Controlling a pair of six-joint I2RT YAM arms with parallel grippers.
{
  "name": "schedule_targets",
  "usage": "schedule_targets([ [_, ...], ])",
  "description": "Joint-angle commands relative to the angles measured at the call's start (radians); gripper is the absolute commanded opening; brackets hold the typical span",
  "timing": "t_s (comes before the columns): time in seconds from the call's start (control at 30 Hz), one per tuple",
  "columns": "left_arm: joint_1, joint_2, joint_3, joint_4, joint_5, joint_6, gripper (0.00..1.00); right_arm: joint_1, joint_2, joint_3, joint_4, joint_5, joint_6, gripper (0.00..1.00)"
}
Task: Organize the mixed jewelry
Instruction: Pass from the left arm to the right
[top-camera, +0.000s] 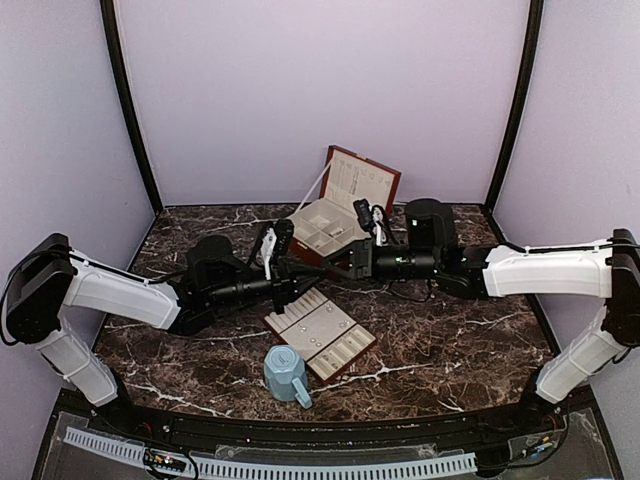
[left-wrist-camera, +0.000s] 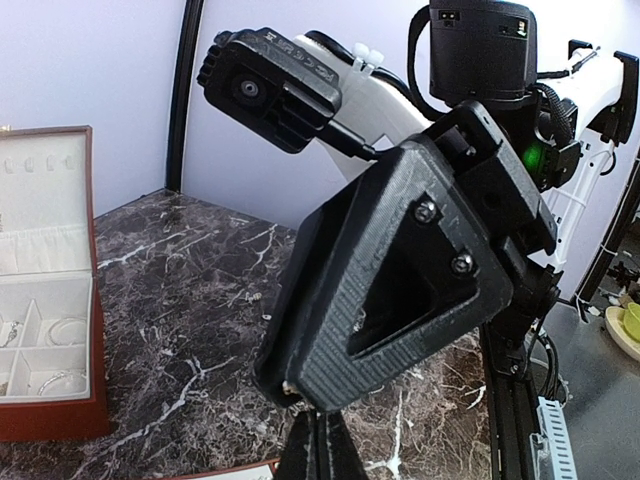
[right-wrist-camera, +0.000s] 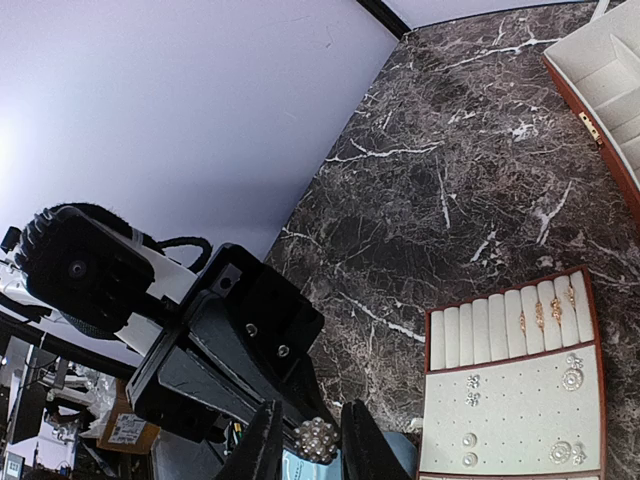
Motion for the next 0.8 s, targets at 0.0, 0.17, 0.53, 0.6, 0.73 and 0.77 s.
schedule_targets([
  [0.0, -0.004, -0.031, 0.006, -0.014, -0.008, 0.01, 0.0, 0.009, 0.008, 0.033, 0.0, 0.015, -0.027, 0.2],
  [0.17, -0.006, -0.028, 0.006, -0.015, -0.01, 0.01, 0.0, 0.011, 0.0, 0.03, -0.007, 0.035, -0.035, 0.18],
  [0.53, -0.006, -0.012, 0.008, -0.024, -0.008, 0.007, 0.0, 0.012, -0.04, 0.014, -0.016, 0.093, -0.054, 0.15],
  [0.6, -0.005, -0.006, 0.011, -0.026, -0.004, 0.006, 0.0, 0.011, -0.044, 0.014, -0.015, 0.097, -0.054, 0.14],
  [0.73, -0.006, 0.006, 0.015, -0.025, 0.001, 0.006, 0.0, 0.011, -0.056, 0.011, -0.014, 0.108, -0.054, 0.13],
  [0.77, -0.006, 0.009, 0.015, -0.025, 0.0, 0.006, 0.0, 0.012, -0.057, 0.012, -0.012, 0.11, -0.054, 0.13],
])
